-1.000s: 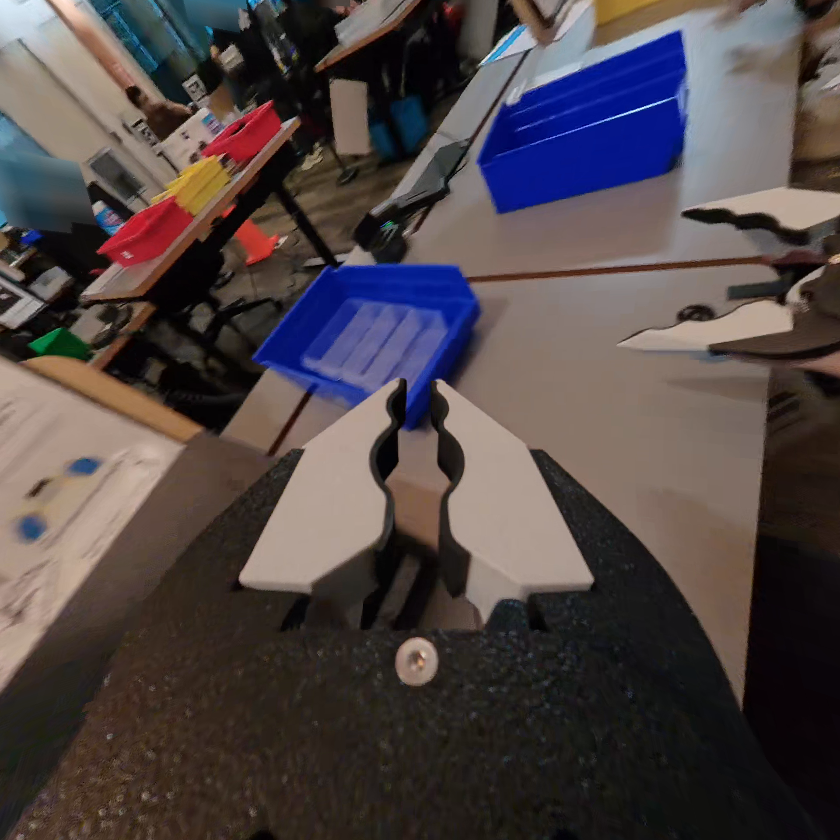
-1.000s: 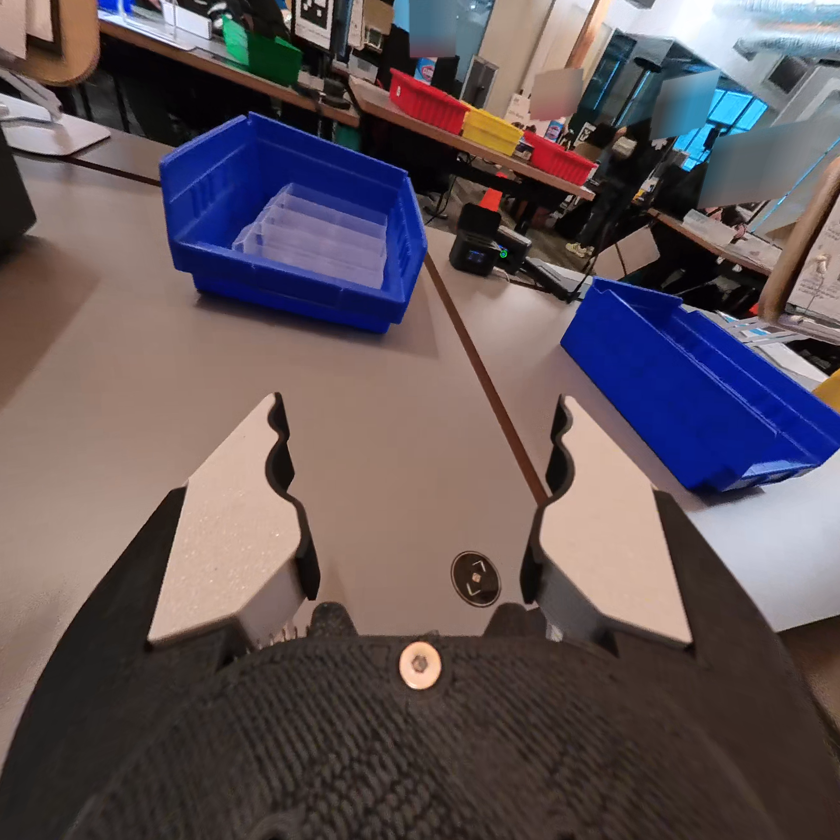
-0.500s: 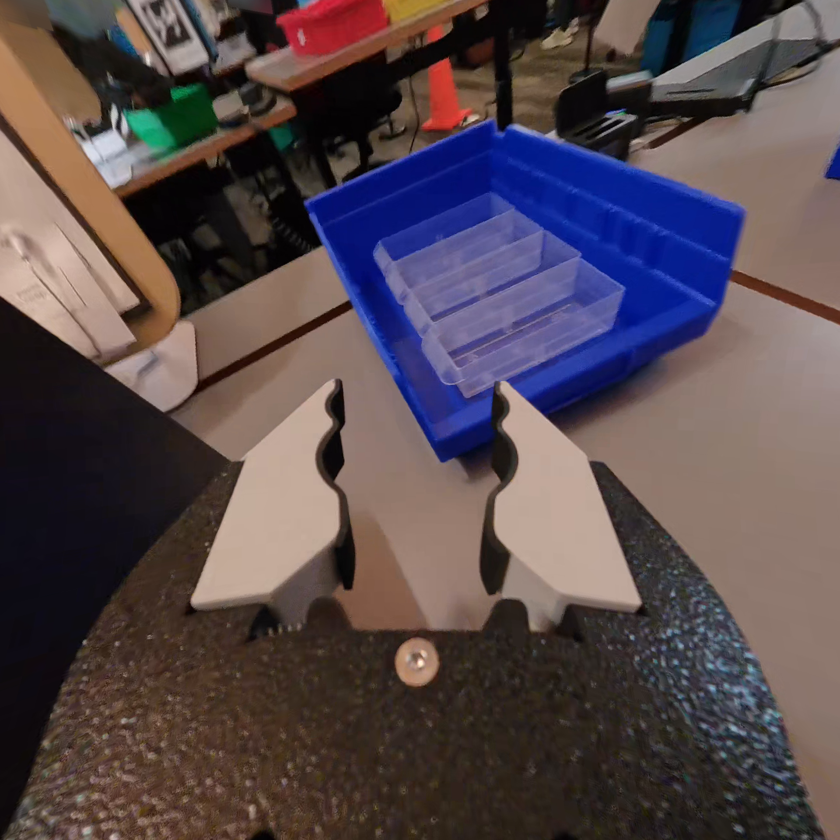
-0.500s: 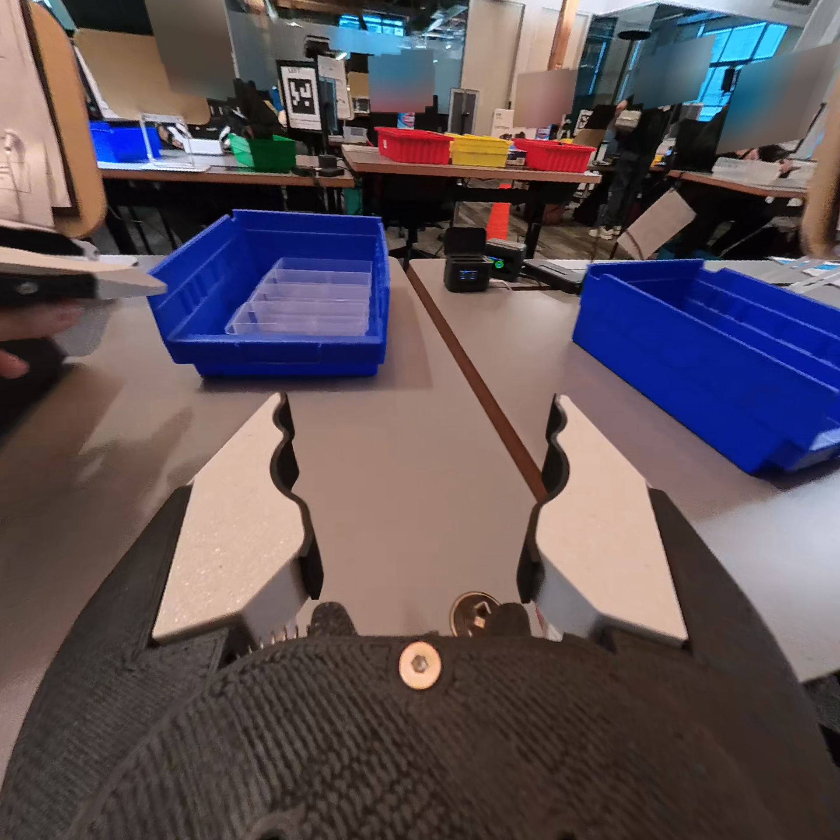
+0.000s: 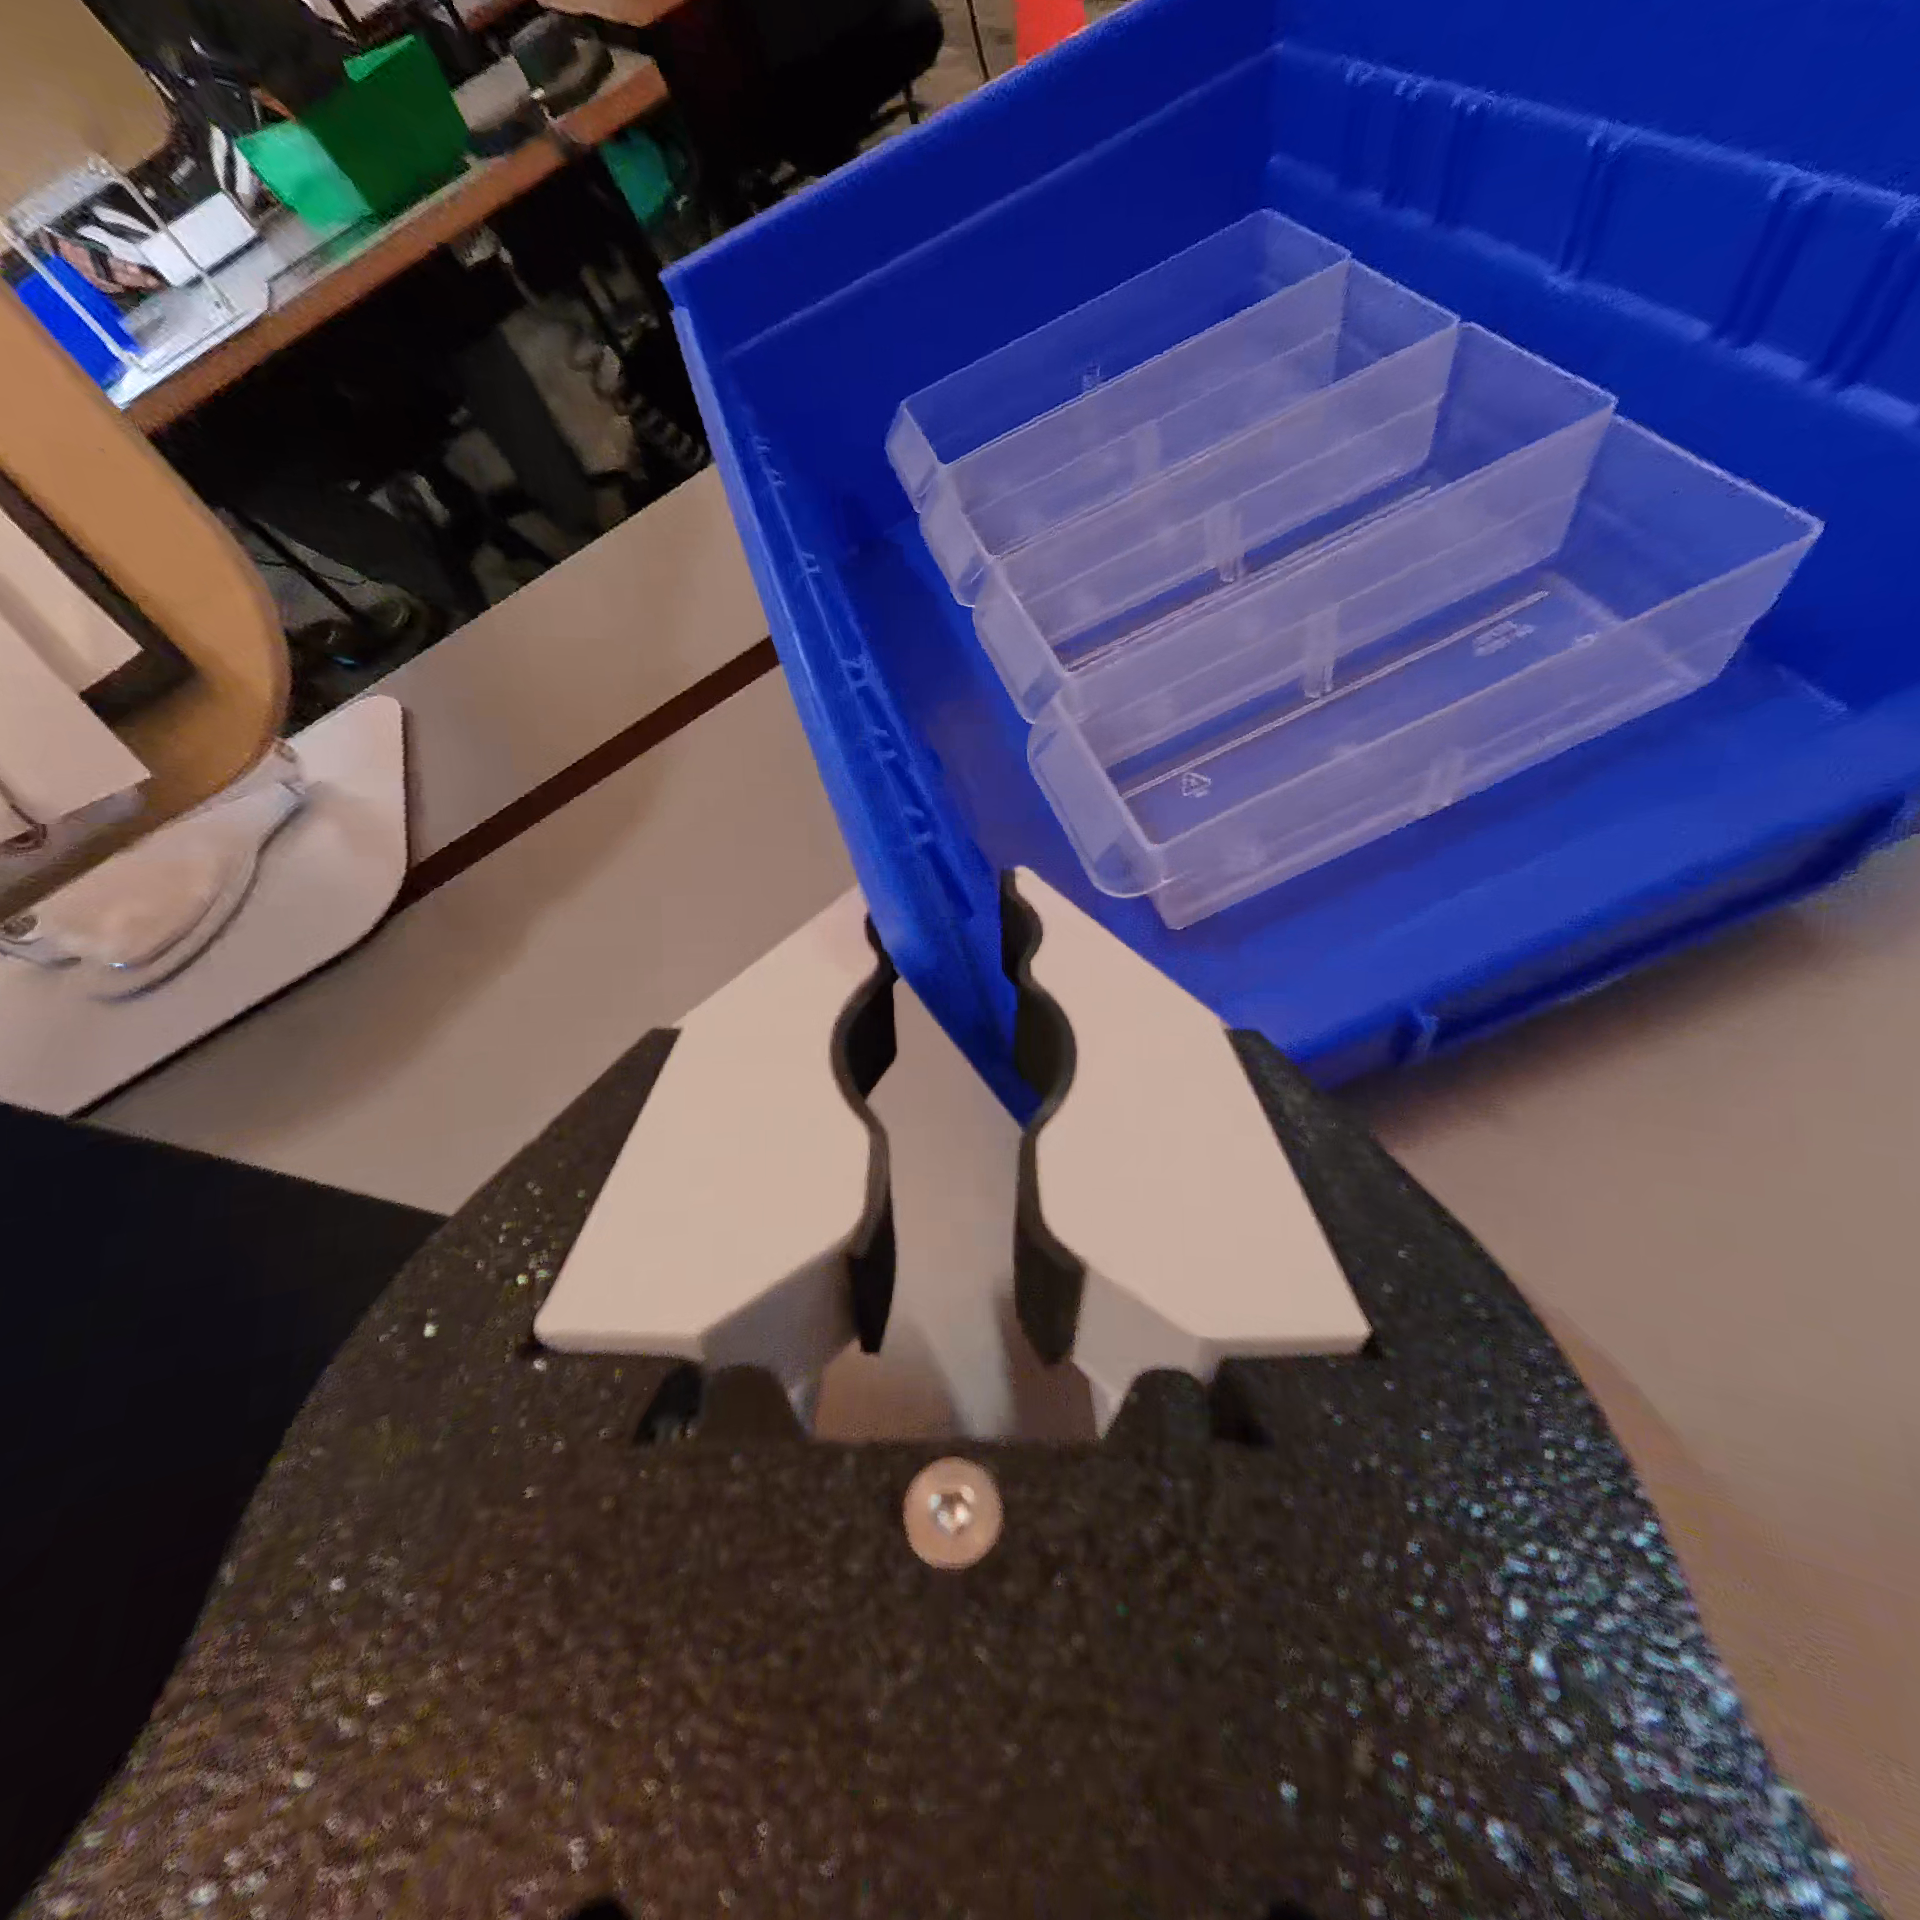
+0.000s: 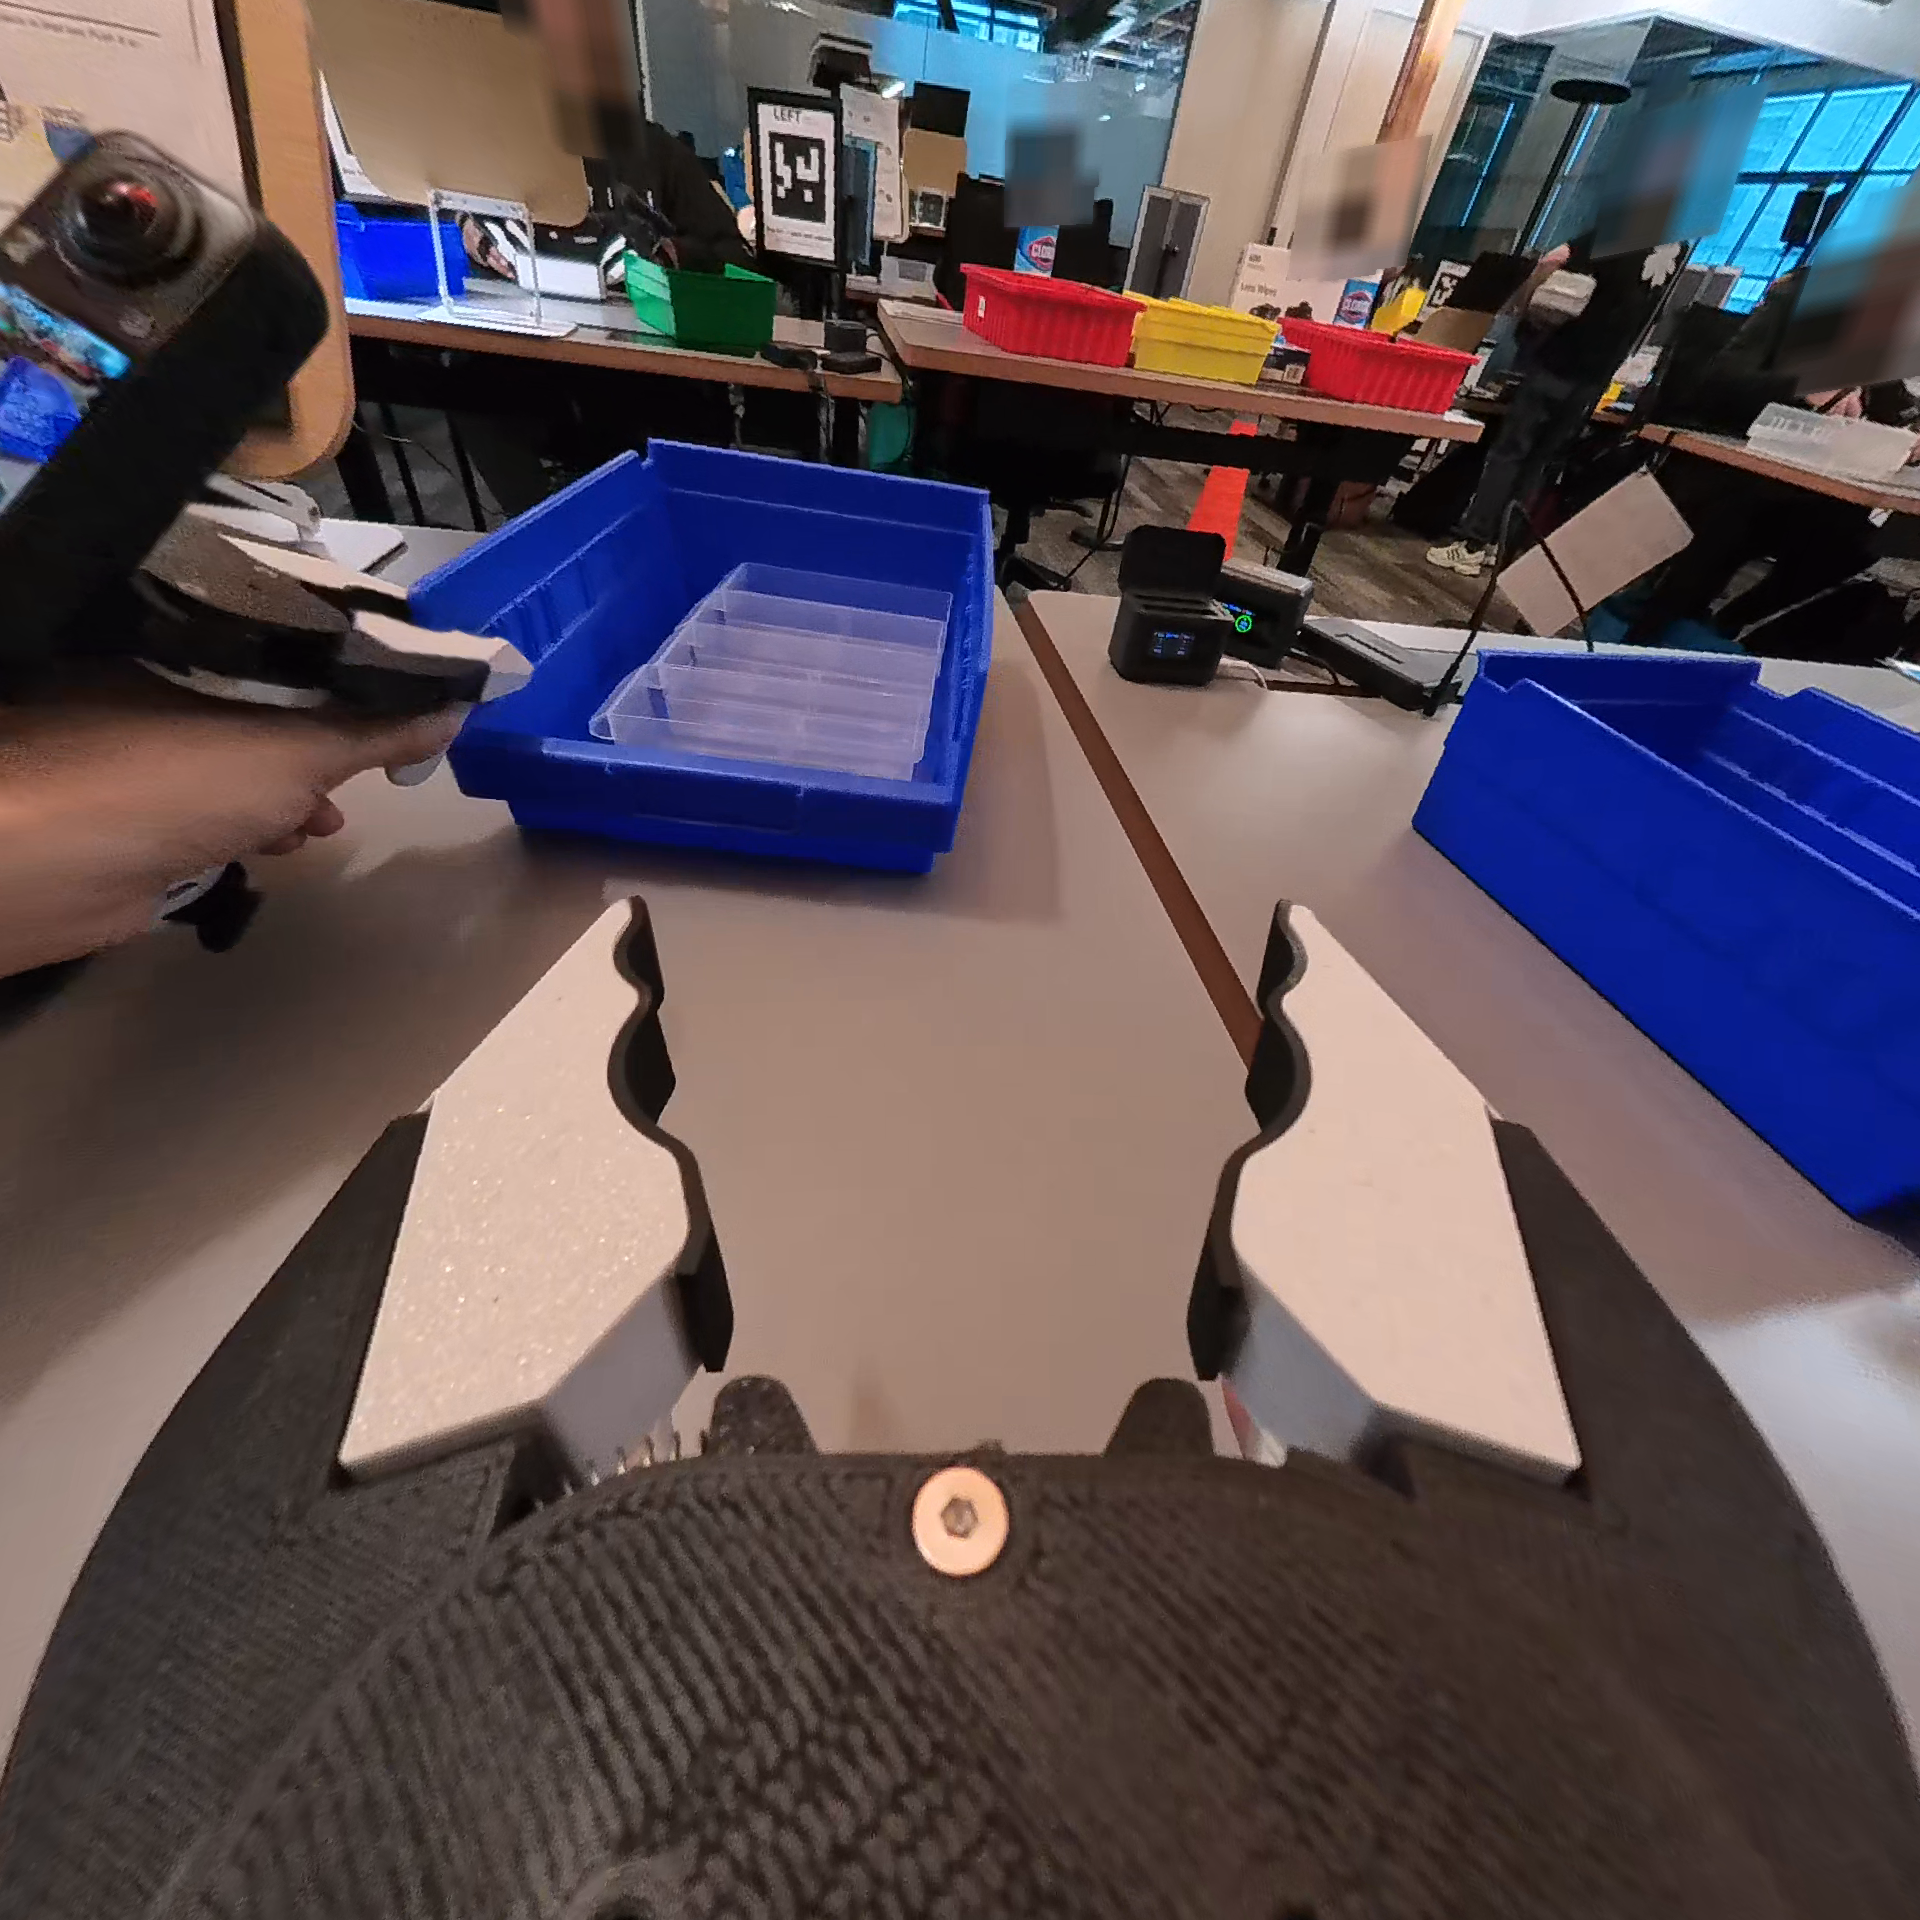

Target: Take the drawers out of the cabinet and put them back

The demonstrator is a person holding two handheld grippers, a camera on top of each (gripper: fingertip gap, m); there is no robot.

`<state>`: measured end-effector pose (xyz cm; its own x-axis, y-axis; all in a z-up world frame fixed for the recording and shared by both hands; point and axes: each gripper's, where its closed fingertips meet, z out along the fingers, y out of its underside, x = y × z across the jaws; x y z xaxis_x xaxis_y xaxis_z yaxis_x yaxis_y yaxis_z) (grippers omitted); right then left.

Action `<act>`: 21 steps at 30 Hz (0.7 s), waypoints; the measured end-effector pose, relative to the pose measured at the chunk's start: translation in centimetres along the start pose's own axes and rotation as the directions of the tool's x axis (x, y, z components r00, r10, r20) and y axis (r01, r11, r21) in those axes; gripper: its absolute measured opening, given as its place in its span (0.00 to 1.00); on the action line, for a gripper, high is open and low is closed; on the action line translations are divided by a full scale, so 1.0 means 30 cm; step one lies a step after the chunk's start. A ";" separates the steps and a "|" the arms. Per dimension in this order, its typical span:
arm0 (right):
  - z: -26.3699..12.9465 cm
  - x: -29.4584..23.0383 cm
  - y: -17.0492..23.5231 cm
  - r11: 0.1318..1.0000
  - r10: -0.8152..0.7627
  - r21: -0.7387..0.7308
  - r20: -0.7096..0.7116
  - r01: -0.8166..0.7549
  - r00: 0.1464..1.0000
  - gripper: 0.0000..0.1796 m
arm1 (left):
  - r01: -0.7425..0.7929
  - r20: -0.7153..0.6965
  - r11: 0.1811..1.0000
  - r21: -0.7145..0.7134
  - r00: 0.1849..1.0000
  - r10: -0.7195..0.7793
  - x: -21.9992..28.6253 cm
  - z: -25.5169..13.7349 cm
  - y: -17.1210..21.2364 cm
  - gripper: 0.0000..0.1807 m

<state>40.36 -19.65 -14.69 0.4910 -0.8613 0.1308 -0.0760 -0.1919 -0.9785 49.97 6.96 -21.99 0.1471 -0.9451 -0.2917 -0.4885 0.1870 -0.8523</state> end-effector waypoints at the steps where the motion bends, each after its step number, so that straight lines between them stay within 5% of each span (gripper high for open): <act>1: 0.002 0.000 0.001 1.000 0.004 0.001 0.000 -0.004 1.000 0.63 | 0.016 0.002 1.000 0.005 1.000 -0.016 -0.002 0.001 0.000 0.06; 4: 0.009 -0.010 0.011 1.000 0.016 -0.010 0.016 -0.016 1.000 0.63 | 0.140 -0.042 0.990 -0.017 0.989 -0.141 -0.004 0.006 0.002 0.04; 10: -0.002 -0.014 -0.018 1.000 0.001 0.008 0.014 -0.001 1.000 0.63 | 0.154 -0.042 0.987 -0.040 0.987 -0.156 0.006 -0.037 0.025 0.02; 21: -0.047 0.029 -0.071 0.999 -0.021 0.038 -0.027 0.022 0.999 0.63 | 0.106 -0.204 0.994 0.023 0.974 -0.100 0.146 -0.325 0.116 0.02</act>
<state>39.72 -20.65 -12.26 0.4691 -0.8693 0.1558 -0.0316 -0.1928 -0.9807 40.54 0.85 -22.02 0.0168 -0.9937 -0.1108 -0.4500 0.0915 -0.8883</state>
